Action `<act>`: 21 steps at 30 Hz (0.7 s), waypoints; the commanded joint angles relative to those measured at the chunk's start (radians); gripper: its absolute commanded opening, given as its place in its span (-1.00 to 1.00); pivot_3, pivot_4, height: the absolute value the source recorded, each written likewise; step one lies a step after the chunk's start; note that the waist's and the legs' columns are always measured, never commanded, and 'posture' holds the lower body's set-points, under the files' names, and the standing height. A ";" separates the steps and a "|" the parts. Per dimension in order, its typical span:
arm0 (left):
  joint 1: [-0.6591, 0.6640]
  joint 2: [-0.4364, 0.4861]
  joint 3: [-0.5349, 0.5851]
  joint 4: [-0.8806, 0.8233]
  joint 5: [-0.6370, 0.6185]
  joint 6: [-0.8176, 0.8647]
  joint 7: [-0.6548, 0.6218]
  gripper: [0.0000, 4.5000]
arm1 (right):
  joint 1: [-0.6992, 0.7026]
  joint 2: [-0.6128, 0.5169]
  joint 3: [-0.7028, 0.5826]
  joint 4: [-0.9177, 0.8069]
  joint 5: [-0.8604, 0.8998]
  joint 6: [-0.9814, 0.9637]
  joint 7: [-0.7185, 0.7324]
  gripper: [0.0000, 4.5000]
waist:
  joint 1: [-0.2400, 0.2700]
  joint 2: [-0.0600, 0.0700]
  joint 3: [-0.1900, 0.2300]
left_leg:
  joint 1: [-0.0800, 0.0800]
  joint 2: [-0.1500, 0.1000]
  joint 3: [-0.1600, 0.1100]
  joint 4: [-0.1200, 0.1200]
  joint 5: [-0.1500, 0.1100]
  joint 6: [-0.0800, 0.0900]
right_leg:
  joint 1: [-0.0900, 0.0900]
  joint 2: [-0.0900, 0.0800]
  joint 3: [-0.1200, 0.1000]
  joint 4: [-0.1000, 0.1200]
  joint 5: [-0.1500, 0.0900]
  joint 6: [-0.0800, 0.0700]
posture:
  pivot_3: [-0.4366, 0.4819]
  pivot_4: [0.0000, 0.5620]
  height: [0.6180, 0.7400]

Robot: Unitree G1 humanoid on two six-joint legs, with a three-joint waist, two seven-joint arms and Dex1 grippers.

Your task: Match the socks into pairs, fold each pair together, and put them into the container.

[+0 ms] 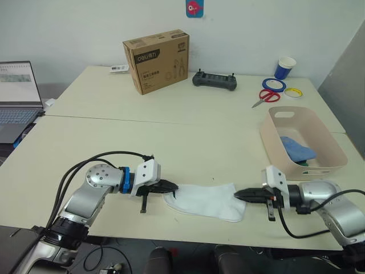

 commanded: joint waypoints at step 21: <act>0.062 0.012 -0.042 0.001 0.067 -0.076 0.005 -0.99 | 0.111 -0.077 -0.014 -0.011 -0.024 -0.020 0.023 -1.00 | 0.002 0.001 -0.001 | 0.000 0.000 0.001 0.000 0.000 0.000 | 0.000 -0.001 0.001 -0.001 0.000 -0.001 | -0.05 -0.47 1.00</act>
